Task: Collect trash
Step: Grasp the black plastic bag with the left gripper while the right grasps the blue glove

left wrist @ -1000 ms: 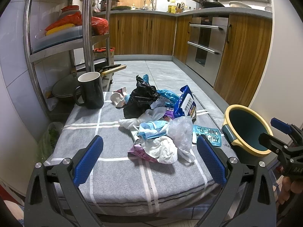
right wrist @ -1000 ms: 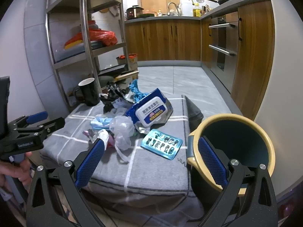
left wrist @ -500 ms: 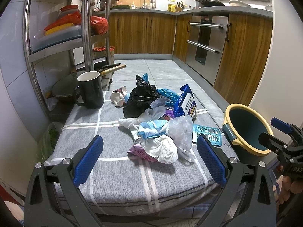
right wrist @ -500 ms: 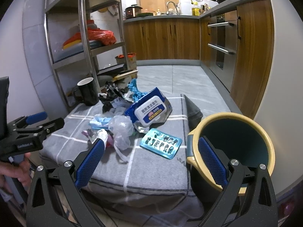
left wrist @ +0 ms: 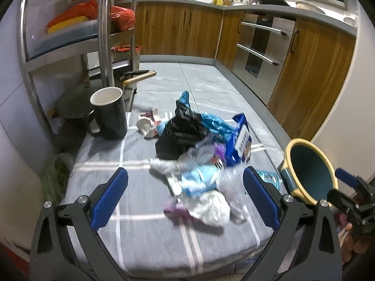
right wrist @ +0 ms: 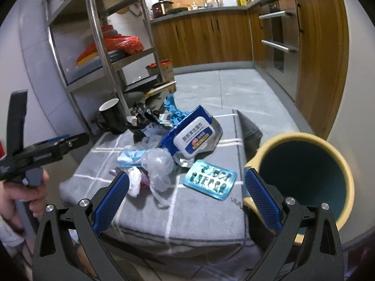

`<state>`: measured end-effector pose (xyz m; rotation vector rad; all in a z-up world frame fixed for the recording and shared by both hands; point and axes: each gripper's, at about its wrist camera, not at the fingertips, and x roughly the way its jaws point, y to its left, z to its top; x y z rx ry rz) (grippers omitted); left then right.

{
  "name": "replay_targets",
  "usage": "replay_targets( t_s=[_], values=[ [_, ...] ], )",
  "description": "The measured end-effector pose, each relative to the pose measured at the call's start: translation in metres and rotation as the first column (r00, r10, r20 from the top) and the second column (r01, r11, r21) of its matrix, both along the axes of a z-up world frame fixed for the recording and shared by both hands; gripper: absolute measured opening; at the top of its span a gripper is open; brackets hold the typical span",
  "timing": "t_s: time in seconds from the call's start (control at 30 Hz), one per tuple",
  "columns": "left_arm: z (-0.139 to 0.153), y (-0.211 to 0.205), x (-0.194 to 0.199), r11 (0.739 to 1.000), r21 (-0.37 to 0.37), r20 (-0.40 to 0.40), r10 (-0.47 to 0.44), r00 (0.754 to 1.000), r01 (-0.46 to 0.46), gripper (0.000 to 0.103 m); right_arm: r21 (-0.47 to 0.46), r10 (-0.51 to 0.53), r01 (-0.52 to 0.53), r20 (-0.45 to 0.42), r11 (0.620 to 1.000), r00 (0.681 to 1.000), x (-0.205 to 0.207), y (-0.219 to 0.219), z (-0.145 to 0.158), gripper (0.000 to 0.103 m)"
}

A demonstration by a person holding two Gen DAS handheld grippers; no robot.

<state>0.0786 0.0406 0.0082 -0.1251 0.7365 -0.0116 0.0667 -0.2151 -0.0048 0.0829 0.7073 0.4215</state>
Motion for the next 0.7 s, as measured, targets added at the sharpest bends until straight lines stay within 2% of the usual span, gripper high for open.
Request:
replay_targets(
  t_s=[0.33,0.47,0.7],
  values=[
    [0.007,0.015,0.093,0.996,-0.082,-0.033,-0.025,0.999,0.022,0.086,0.015,0.037,-0.036,-0.06,0.999,0.998,0.087,0.026,0.014,0.098],
    [-0.006,0.017,0.127,0.996,-0.087,-0.079,-0.019,0.997,0.012,0.082,0.006,0.04,-0.04,-0.072,0.999,0.997,0.127,0.034,0.014,0.098],
    [-0.042,0.025,0.171,0.994,-0.107,-0.193,-0.021,0.981,0.0,0.064,-0.028,0.108,-0.112,-0.128,0.993,0.986,0.203,0.062,0.003,0.098]
  ],
)
